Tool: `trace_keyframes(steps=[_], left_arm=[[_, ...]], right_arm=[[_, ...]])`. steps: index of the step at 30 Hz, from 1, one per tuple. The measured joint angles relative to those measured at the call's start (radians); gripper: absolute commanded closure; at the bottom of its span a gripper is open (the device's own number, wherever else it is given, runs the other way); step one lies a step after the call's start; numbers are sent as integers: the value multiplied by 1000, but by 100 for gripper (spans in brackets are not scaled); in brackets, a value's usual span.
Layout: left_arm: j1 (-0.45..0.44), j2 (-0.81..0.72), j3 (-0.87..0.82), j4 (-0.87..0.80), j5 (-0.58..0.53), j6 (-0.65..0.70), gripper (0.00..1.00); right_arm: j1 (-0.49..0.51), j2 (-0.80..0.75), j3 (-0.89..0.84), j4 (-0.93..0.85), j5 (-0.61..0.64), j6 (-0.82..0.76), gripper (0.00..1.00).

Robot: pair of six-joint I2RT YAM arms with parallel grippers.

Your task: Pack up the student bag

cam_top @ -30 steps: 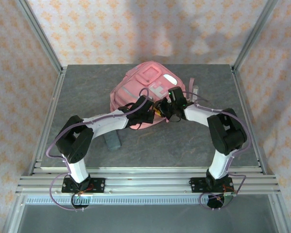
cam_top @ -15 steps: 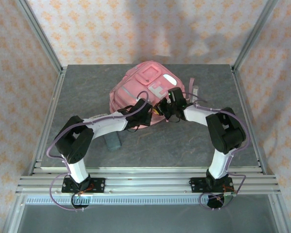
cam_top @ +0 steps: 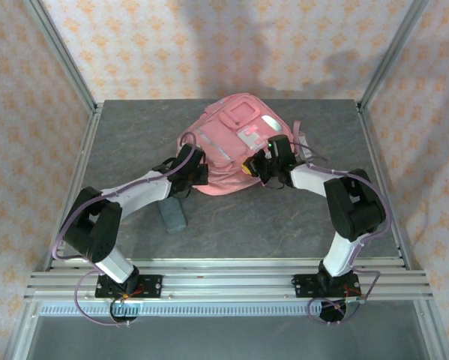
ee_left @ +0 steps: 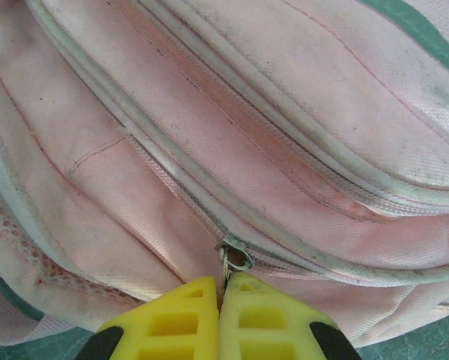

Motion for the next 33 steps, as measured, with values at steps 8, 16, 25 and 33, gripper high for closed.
trace_keyframes(steps=[8,16,25,33], left_arm=[[-93,1,-8,16,1,-3,100],[-230,82,39,115,26,-55,100],[-281,176,119,136,48,-94,100],[-281,179,132,127,53,-98,100]], right_arm=[[-47,0,91,-160,10,-65,100],[-122,14,220,-285,61,-122,79],[-135,-39,100,-227,82,-145,64],[-57,-158,-72,-206,71,-144,64]])
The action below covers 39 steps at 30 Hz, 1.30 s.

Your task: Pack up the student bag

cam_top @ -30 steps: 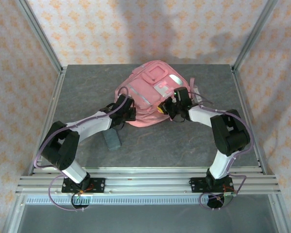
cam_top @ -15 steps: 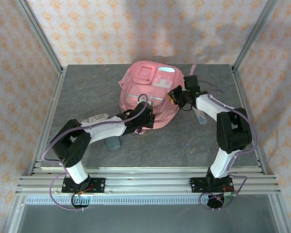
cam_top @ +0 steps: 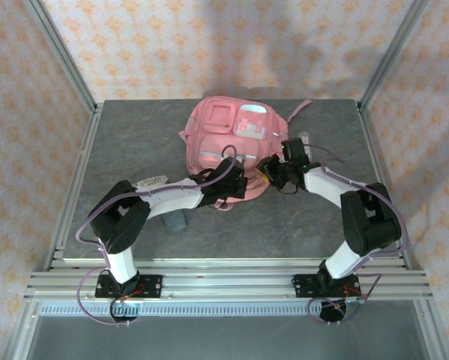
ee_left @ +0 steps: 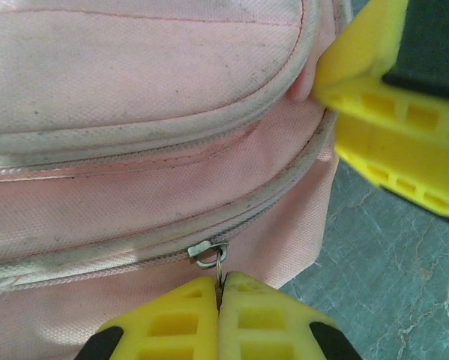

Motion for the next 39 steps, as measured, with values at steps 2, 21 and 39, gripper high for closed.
trace_keyframes(steps=[2,21,39], left_arm=[[0,0,0,0,1,-3,100],[62,-36,-63,-15,-21,-5,100],[218,-191,-217,-15,-27,28,100]], right_arm=[[15,1,-2,11,1,5,64],[36,77,10,67,10,40,100],[-56,76,151,-60,-4,-9,97]])
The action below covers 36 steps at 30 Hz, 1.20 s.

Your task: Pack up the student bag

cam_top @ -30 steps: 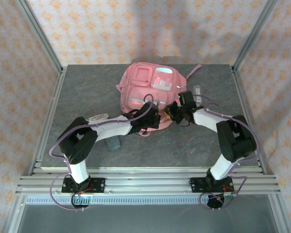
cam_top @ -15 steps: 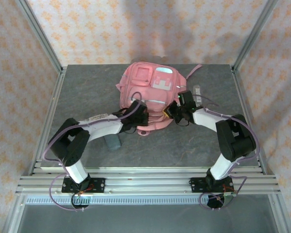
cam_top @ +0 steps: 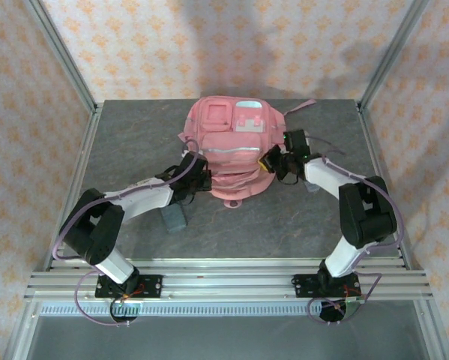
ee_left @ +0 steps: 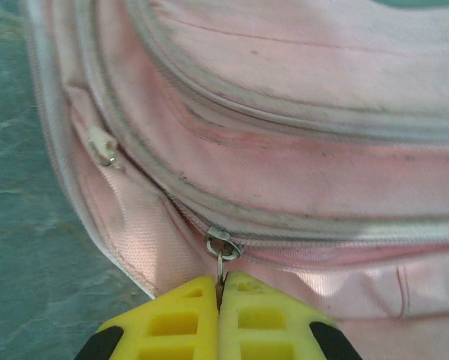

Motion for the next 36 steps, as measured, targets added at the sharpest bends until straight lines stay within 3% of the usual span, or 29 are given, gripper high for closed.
trace_keyframes(steps=[3,5,9,13,18,25,29,32,36], left_arm=[[-64,13,17,10,0,-4,100],[-106,36,36,25,2,-13,100],[-162,98,77,43,27,-38,100],[-176,136,93,46,39,-47,100],[-176,145,104,47,54,-54,100],[-177,145,108,46,57,-61,100],[-177,145,108,46,56,-61,100],[-177,145,108,46,52,-61,100],[-177,145,108,41,36,-61,100]], right_arm=[[-23,45,104,-51,33,-30,75],[-36,72,153,-51,51,-37,68],[-41,74,151,-8,64,-26,65],[-21,27,36,55,71,-6,65],[53,-37,-87,84,45,34,65],[146,-15,-117,140,8,80,65],[151,19,-117,162,9,99,72],[153,36,-116,177,10,115,98],[156,44,-115,192,16,129,100]])
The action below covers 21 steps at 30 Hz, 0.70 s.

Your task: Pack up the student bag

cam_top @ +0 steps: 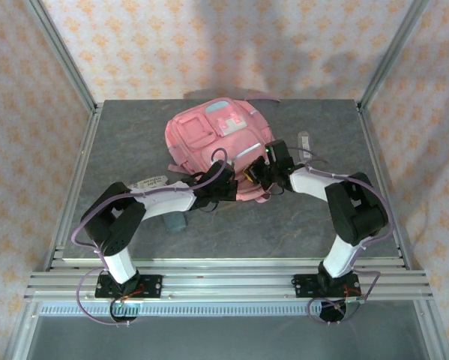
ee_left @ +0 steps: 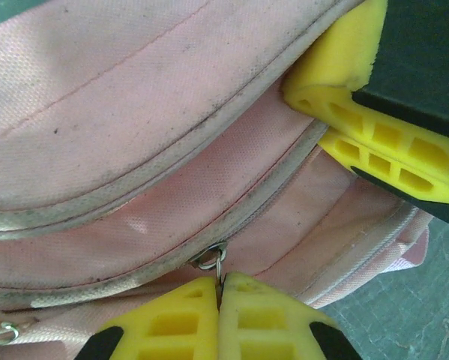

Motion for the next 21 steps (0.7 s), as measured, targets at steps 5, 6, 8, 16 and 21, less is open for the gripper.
trace_keyframes(steps=[5,6,8,16,21], left_arm=[[10,-6,-2,-7,-19,1,100],[18,-13,-7,-8,-18,1,100],[49,-39,-31,-9,-11,4,100],[224,-146,-124,-25,-50,27,100],[254,-146,-143,-60,-85,27,100]], right_arm=[[-1,0,0,9,5,0,100],[-3,-1,0,11,4,0,100],[-8,-3,0,22,-1,0,100],[-39,-37,-13,50,-2,-1,100],[-62,-37,-13,50,8,-1,100]])
